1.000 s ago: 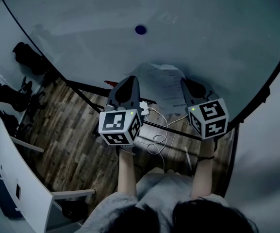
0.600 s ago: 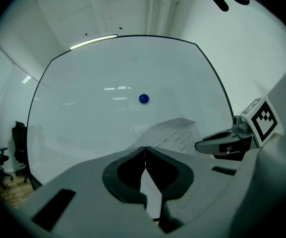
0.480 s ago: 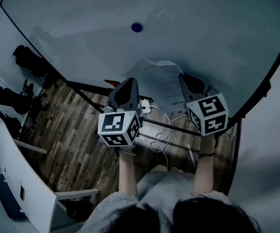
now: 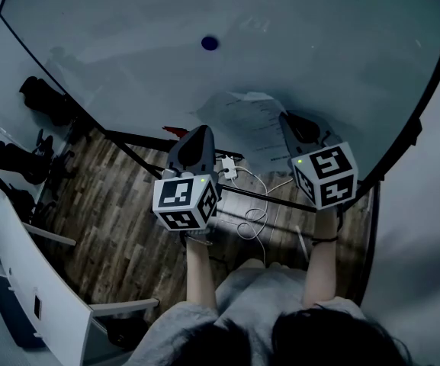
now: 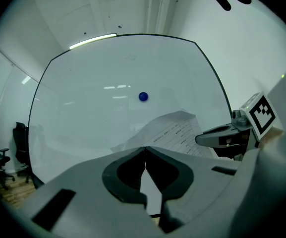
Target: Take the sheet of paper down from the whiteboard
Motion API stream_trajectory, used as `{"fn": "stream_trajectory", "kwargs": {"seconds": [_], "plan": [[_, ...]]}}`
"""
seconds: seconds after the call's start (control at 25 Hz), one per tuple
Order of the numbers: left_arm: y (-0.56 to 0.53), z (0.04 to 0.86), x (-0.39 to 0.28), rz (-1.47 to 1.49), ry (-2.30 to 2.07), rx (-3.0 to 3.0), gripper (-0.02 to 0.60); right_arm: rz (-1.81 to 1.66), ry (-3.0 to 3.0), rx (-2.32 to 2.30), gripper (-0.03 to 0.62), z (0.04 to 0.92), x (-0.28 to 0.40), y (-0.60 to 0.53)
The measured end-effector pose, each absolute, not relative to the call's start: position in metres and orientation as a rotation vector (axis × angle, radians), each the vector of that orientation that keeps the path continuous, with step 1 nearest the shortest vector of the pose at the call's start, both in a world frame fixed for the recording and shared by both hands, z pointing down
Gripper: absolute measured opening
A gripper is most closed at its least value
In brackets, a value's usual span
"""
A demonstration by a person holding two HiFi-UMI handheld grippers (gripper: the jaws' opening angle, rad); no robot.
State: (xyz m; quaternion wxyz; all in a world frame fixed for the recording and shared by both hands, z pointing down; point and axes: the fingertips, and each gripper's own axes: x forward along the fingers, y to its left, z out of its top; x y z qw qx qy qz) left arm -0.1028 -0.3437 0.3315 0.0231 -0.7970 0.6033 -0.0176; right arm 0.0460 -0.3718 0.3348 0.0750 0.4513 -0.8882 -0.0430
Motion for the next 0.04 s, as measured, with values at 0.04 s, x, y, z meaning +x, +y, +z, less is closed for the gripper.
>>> {"fn": "stream_trajectory", "kwargs": {"seconds": [0.04], "plan": [[-0.3427, 0.3321, -0.1033, -0.056, 1.869, -2.469, 0.009, -0.130, -2.662, 1.355, 0.000, 0.3346, 0.0464, -0.3709]]}}
